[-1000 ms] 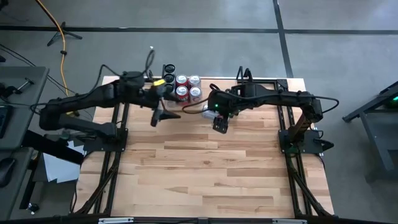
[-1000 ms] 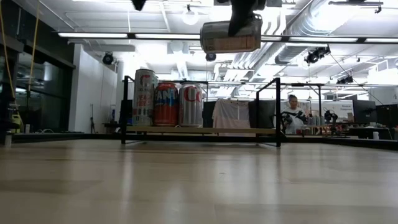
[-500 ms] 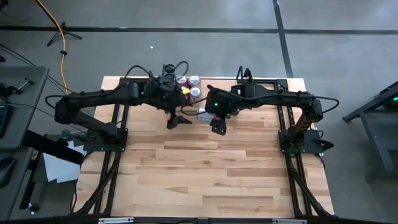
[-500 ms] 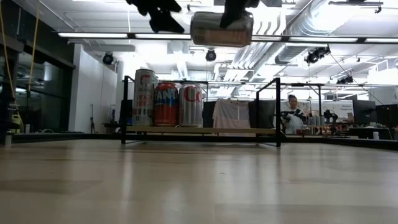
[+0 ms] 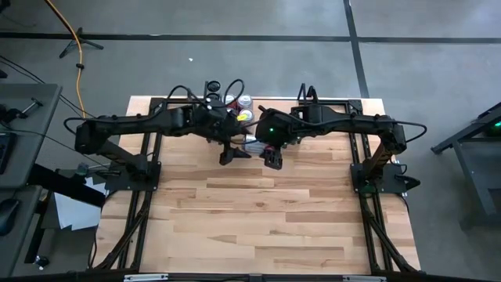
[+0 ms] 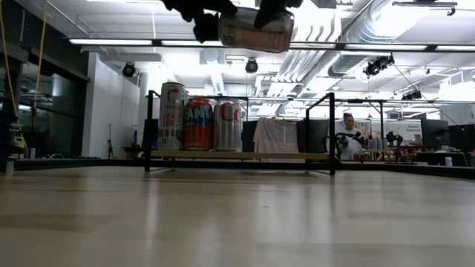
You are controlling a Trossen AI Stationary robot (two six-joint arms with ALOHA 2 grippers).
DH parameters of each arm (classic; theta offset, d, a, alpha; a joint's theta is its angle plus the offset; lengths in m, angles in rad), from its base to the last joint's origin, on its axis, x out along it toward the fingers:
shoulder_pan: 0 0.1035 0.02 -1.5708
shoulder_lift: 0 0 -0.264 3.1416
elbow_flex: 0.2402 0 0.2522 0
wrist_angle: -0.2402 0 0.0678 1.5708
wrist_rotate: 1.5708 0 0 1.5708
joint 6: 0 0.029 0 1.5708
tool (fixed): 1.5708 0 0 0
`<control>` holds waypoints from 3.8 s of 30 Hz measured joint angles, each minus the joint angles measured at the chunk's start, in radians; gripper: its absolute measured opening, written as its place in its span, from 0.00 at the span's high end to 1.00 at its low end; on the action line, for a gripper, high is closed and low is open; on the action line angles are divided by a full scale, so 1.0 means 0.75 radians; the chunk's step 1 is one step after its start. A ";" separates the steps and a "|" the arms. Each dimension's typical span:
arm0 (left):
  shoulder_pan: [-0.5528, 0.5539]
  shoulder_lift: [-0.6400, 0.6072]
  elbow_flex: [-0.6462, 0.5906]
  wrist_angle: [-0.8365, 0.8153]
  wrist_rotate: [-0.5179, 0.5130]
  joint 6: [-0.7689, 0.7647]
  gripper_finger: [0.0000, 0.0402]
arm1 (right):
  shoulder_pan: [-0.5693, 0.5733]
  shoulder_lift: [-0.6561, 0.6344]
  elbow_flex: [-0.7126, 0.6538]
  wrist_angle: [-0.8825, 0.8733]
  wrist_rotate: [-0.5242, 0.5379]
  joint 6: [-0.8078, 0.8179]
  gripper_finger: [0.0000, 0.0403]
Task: Place canned beverage on shelf
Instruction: Put the silver soda can aligned with the other silver soda can on the shelf
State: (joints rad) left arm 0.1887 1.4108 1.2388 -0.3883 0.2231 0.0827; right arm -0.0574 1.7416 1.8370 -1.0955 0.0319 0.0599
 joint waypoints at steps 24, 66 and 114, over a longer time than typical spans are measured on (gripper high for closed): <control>-0.034 0.005 0.001 0.027 -0.014 0.066 0.37 | 0.002 -0.001 0.000 0.102 -0.039 -0.011 0.27; 0.077 -0.723 -0.455 0.514 -0.172 -0.348 0.37 | -0.060 -0.195 -0.330 0.459 -0.022 0.144 0.16; 0.100 -0.525 -0.455 1.060 -0.167 -0.441 0.20 | -0.096 -0.175 -0.334 1.886 -0.036 0.365 0.29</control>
State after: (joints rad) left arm 0.2638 1.0173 0.8974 0.4063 0.0979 -0.2480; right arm -0.1291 1.6106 1.5864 0.3190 0.0047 0.3340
